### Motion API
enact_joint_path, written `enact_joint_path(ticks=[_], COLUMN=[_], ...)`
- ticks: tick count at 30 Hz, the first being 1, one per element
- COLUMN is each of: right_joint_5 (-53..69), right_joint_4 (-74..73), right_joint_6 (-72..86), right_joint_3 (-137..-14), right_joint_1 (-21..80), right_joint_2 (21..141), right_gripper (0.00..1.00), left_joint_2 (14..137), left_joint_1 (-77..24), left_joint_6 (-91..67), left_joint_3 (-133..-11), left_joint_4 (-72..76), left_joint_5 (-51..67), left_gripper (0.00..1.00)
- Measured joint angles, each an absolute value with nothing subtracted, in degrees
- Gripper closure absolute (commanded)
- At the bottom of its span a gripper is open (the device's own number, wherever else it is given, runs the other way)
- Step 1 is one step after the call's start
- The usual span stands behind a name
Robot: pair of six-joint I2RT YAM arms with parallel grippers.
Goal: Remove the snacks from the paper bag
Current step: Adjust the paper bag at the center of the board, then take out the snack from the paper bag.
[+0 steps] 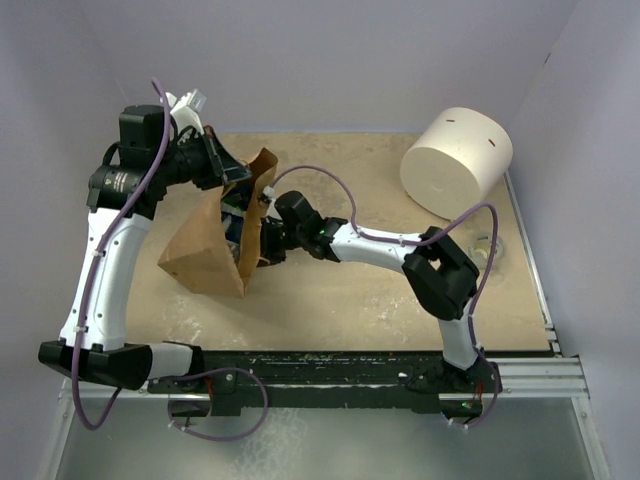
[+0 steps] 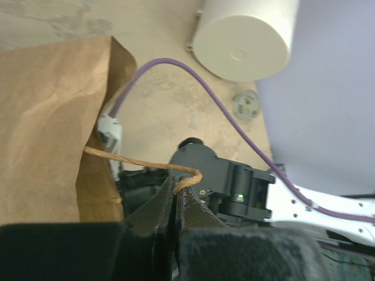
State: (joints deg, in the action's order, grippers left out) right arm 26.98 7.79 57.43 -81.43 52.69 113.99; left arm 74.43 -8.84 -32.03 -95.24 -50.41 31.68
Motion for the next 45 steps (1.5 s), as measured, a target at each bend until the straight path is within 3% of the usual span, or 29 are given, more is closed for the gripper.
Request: enact_joint_path(ticks=[3,8,11,22,32,40,45], right_joint_5=[26.9,25.6,23.1,14.8,5.1,3.3,0.6], right_joint_4=[7.0,-1.9,-8.3,-24.3,-30.2,-10.7,4.6], right_joint_6=[56.3,50.1,46.1,37.6,29.8,27.2,18.8], right_joint_3=[-77.3,-70.8,-66.3,-55.7,-66.2,-75.7,-70.0], right_joint_1=[52.7,52.2,51.9,51.4,51.5,59.3,64.2], right_joint_2=[111.3,103.5,96.1,73.5,65.3,75.9,82.5], right_gripper=[0.82,0.5,0.39,0.2,0.22,0.23,0.22], left_joint_2=[70.8,63.4,58.9,52.8,55.5,54.3,49.5], left_joint_1=[-8.9,-9.0,-9.0,-9.0,-9.0,-9.0,-9.0], left_joint_6=[-35.1,-38.7,-40.0,-41.6,-44.1,-44.4,-44.6], left_joint_3=[-88.5,-81.2,-78.1,-75.1,-75.5,-77.9,-75.3], left_joint_4=[-45.2,-41.3,-41.0,-41.8,-44.9,-47.2,-44.1], left_joint_5=[36.1,38.1,37.7,35.0,36.1,33.6,30.2], left_gripper=[1.0,1.0,1.0,1.0,1.0,1.0,1.0])
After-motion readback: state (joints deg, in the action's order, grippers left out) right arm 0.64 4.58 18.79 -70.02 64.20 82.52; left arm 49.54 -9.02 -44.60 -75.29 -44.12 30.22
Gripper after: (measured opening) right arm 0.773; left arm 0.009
